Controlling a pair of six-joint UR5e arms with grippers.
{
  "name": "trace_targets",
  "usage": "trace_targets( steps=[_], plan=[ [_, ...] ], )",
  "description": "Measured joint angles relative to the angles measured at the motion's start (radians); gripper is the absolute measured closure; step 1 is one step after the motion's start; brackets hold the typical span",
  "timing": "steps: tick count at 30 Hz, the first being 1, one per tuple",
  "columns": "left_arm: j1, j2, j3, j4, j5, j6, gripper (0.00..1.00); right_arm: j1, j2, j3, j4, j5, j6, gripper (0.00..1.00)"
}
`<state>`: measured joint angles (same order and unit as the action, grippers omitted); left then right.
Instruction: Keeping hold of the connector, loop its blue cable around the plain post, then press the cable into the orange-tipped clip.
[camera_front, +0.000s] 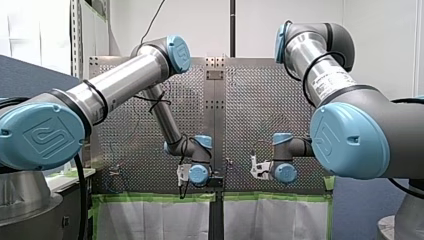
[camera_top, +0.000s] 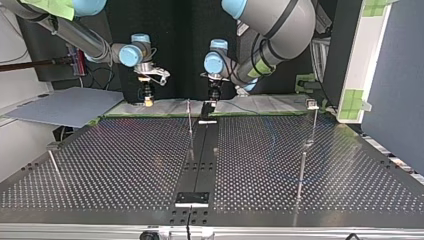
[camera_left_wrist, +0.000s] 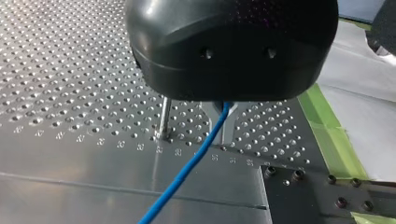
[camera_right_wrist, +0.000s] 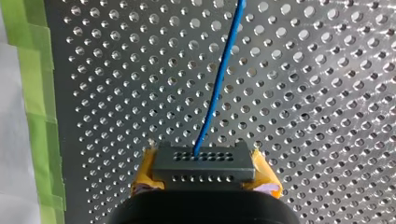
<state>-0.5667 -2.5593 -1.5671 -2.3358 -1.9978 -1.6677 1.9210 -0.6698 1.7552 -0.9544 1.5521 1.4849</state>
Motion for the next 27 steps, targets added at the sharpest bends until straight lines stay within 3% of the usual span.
trace_targets(
  steps=[8, 27],
  plan=[
    [-0.027, 0.000, 0.010, -0.001, -0.012, 0.048, 1.00, -0.015, 0.000, -0.010, 0.000, -0.013, 0.007, 1.00],
    [-0.030, -0.001, 0.082, -0.043, -0.018, 0.051, 1.00, -0.033, 0.002, -0.045, 0.022, -0.019, 0.009, 1.00]
  ],
)
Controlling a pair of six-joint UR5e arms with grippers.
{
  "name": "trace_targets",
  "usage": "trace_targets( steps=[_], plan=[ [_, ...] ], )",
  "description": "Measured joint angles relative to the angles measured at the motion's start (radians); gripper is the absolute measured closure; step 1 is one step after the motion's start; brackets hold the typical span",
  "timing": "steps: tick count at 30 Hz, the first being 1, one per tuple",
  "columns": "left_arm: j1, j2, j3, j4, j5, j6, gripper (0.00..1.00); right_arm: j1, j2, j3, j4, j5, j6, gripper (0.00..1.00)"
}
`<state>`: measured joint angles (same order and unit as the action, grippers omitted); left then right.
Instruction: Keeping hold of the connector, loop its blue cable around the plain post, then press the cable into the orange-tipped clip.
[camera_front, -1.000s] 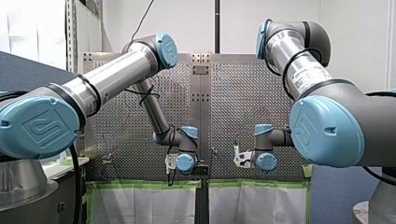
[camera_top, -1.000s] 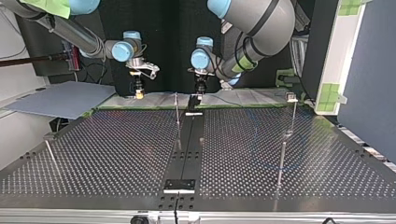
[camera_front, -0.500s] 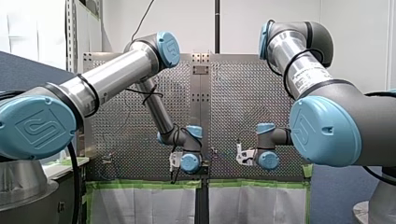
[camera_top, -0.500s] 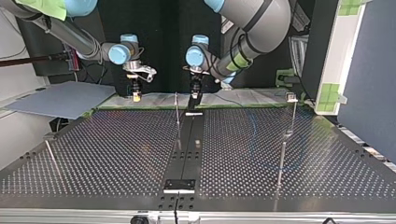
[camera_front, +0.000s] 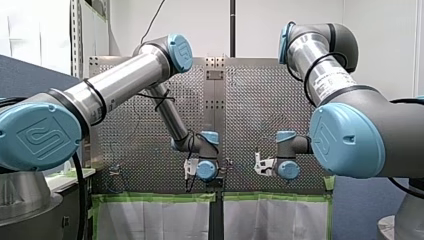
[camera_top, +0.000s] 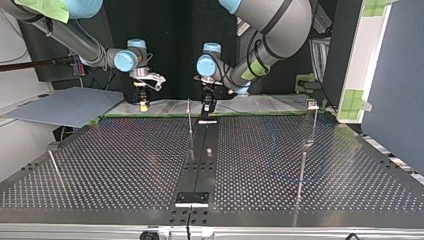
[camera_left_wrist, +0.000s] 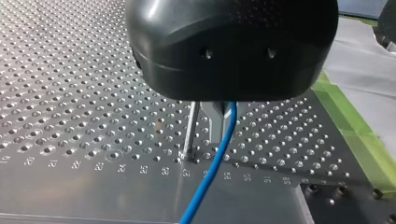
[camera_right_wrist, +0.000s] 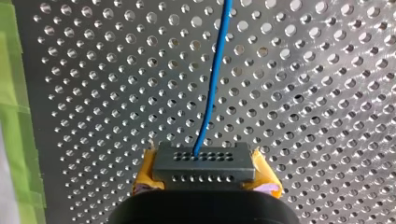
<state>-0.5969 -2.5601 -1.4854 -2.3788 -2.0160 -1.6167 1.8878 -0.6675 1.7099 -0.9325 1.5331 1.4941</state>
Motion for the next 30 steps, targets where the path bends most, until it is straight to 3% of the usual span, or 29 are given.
trace_targets(
  steps=[9, 21, 26, 30],
  plan=[
    [0.014, -0.011, 0.042, -0.040, 0.020, -0.001, 1.00, -0.008, 0.002, -0.048, 0.031, -0.019, -0.002, 1.00],
    [0.031, -0.097, 0.153, -0.148, 0.011, -0.014, 1.00, -0.036, 0.009, -0.110, 0.062, -0.030, 0.000, 1.00],
    [0.041, -0.100, 0.196, -0.188, 0.010, -0.020, 1.00, -0.041, 0.044, -0.150, 0.097, -0.033, -0.026, 1.00],
    [0.057, -0.100, 0.229, -0.210, 0.009, -0.024, 1.00, -0.042, 0.069, -0.176, 0.118, -0.034, -0.032, 1.00]
  ],
)
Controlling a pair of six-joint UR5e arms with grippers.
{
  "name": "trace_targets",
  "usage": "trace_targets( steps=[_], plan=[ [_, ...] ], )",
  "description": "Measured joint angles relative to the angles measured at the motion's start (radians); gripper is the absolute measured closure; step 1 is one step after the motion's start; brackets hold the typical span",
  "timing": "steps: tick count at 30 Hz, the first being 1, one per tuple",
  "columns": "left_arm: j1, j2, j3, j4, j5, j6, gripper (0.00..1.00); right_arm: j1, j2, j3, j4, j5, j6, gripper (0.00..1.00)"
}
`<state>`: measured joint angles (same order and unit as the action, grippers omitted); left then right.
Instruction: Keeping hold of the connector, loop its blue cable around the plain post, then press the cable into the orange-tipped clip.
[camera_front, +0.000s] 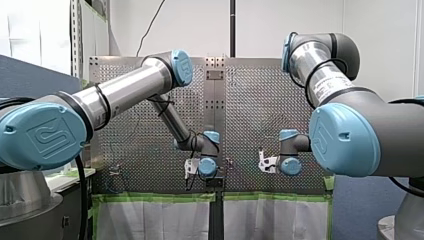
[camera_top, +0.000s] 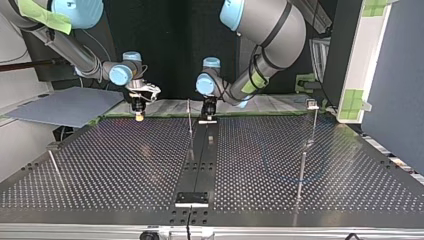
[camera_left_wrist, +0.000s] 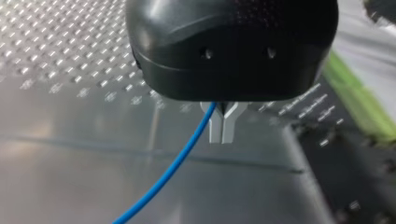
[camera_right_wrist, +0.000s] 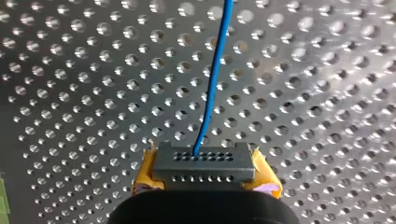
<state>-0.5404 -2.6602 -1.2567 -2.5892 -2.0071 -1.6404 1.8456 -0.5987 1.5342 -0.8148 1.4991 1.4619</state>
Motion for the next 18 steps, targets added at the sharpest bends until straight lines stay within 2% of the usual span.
trace_targets(
  steps=[5, 12, 13, 15, 17, 18],
  plan=[
    [0.016, 0.000, 0.030, -0.007, 0.001, -0.006, 1.00, -0.002, 0.008, -0.022, 0.005, -0.002, 0.001, 1.00],
    [0.020, 0.000, 0.033, -0.014, -0.002, -0.008, 0.98, -0.004, 0.009, -0.039, 0.005, -0.014, 0.002, 1.00],
    [0.020, 0.000, 0.032, -0.015, -0.003, -0.008, 0.93, -0.004, 0.009, -0.040, 0.005, -0.016, 0.003, 1.00],
    [0.017, 0.000, 0.031, -0.017, -0.004, -0.008, 0.91, -0.005, 0.009, -0.043, 0.004, -0.021, 0.004, 1.00],
    [0.015, 0.000, 0.030, -0.018, -0.004, -0.008, 0.82, -0.007, 0.010, -0.046, 0.004, -0.027, 0.006, 1.00],
    [0.013, 0.000, 0.030, -0.018, -0.004, -0.007, 0.82, -0.007, 0.010, -0.047, 0.004, -0.029, 0.007, 1.00]
  ],
)
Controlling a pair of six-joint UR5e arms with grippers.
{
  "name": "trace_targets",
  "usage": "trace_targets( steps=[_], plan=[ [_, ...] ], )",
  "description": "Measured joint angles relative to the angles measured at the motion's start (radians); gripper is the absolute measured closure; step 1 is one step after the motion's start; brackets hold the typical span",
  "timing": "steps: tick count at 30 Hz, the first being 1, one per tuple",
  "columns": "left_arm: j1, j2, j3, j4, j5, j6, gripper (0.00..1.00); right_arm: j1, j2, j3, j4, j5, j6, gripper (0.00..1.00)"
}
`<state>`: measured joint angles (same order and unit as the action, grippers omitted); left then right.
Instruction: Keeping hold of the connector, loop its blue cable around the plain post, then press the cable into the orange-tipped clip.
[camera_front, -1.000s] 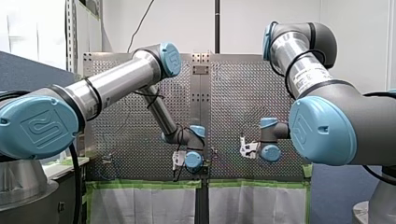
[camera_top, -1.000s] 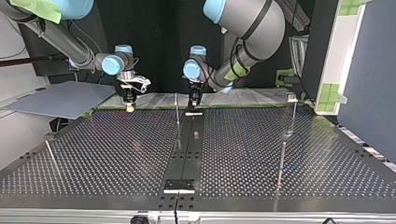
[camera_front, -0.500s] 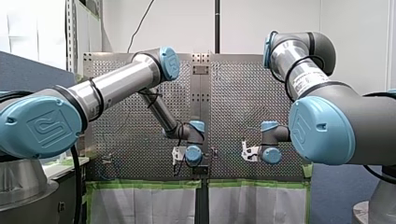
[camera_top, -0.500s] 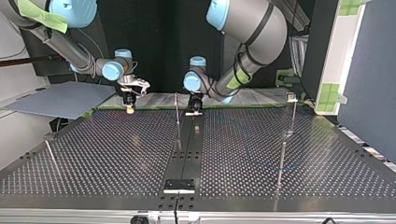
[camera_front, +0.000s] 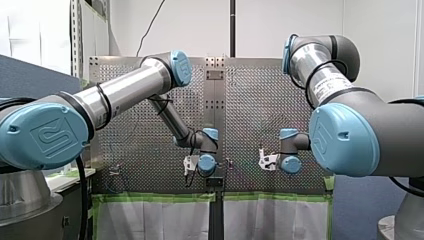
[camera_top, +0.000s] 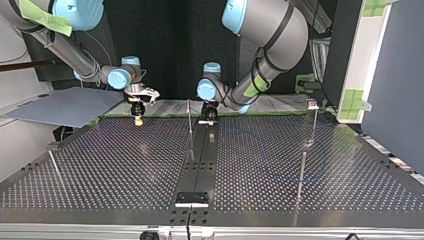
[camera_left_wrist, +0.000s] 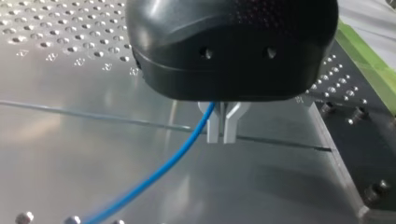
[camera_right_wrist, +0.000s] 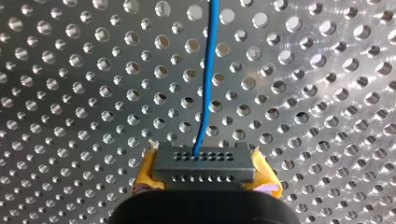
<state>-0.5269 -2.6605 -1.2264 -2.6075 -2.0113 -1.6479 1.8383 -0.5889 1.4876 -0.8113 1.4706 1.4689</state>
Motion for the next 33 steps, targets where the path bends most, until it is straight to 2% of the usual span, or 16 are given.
trace_targets(
  steps=[1, 2, 3, 5, 6, 8, 18, 22, 27, 33],
  plan=[
    [-0.001, 0.000, 0.000, 0.000, 0.000, 0.000, 0.78, 0.000, 0.000, -0.001, 0.000, -0.002, 0.001, 1.00],
    [-0.002, 0.000, 0.000, 0.000, 0.001, 0.001, 0.68, -0.001, 0.000, -0.001, 0.000, -0.003, 0.002, 1.00],
    [-0.002, 0.000, 0.000, 0.000, 0.002, 0.001, 0.68, -0.001, 0.000, -0.002, 0.000, -0.004, 0.003, 1.00],
    [-0.003, 0.000, 0.000, -0.001, 0.008, 0.001, 0.35, -0.001, 0.000, -0.002, 0.001, -0.005, 0.003, 1.00],
    [-0.003, 0.000, 0.000, -0.002, 0.013, 0.002, 0.35, -0.001, 0.000, -0.002, 0.002, -0.005, 0.004, 1.00],
    [-0.002, 0.000, 0.000, -0.010, 0.027, 0.005, 0.00, -0.001, 0.000, -0.002, 0.003, -0.006, 0.004, 1.00],
    [-0.004, 0.001, -0.004, -0.093, 0.008, 0.015, 0.00, 0.005, 0.002, -0.002, 0.012, -0.007, 0.002, 1.00],
    [-0.013, 0.008, -0.022, -0.123, 0.023, 0.019, 0.00, 0.006, 0.002, -0.002, 0.016, -0.007, 0.002, 1.00],
    [-0.021, 0.043, -0.065, -0.104, 0.059, 0.014, 0.00, 0.006, 0.002, -0.002, 0.023, -0.007, 0.003, 1.00],
    [-0.022, 0.099, -0.122, -0.049, 0.082, 0.004, 0.00, 0.007, 0.002, -0.002, 0.025, -0.007, 0.002, 1.00]
  ],
)
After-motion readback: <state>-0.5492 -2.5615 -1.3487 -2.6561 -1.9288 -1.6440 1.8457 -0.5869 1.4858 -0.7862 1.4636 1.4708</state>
